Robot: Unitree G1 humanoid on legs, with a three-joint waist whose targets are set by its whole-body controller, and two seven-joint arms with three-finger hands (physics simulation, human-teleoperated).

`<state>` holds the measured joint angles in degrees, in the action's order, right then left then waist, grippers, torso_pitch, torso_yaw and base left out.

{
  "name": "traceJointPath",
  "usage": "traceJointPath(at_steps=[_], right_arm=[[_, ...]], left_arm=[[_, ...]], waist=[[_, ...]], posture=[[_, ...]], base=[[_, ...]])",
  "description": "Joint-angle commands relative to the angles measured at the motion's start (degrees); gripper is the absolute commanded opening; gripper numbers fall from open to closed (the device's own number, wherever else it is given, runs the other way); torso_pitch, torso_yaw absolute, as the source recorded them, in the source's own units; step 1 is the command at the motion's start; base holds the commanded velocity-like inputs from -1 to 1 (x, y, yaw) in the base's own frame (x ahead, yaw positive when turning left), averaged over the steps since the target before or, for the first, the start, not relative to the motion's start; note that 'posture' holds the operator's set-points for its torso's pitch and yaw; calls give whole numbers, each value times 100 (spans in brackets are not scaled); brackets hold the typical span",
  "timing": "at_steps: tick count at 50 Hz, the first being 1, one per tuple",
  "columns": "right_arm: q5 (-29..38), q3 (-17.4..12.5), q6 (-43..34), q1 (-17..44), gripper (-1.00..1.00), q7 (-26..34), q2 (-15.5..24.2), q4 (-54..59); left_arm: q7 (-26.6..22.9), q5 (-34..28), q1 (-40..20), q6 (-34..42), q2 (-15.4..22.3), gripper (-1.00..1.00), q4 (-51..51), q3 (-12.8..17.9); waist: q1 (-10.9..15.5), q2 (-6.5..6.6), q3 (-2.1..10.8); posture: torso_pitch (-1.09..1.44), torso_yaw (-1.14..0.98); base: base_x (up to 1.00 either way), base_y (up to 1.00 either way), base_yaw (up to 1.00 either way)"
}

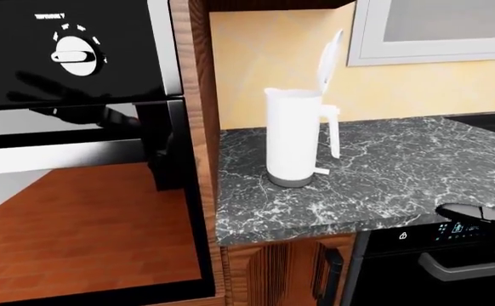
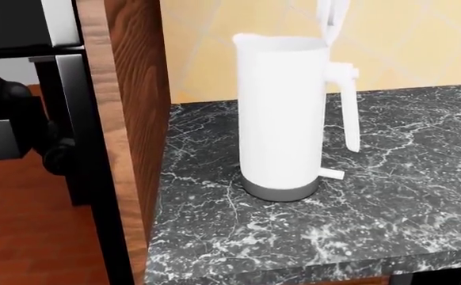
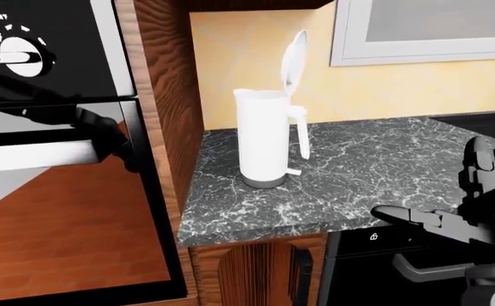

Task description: Close the lid of the electric kettle.

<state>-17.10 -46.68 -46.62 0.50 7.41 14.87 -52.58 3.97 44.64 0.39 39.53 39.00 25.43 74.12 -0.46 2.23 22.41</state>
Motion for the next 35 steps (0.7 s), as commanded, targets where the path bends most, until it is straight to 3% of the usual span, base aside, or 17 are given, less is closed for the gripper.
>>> traceJointPath(at_steps=[1, 6, 24, 35], right_arm=[[118, 137, -153, 231, 100, -41, 269, -140], [445, 334, -692, 693, 100, 59, 757, -47], [1792, 1386, -868, 1432, 100, 857, 1330, 862], [2430, 1807, -1229, 1939, 100, 1458, 1650, 1120]], left_arm=[[-53, 31, -65, -143, 144, 100, 118, -11], [-54, 36, -60, -148, 141, 100, 113, -10], [-56, 22, -60, -145, 132, 100, 116, -19], [-53, -3, -77, -165, 126, 100, 127, -61]], waist=[[4, 13, -71], [-11, 9, -68], [-20, 38, -74], [-25, 56, -76]], posture=[[-64, 0], [-64, 0], [-64, 0], [-64, 0]], base=[[0, 0, 0], [0, 0, 0], [0, 0, 0], [0, 0, 0]])
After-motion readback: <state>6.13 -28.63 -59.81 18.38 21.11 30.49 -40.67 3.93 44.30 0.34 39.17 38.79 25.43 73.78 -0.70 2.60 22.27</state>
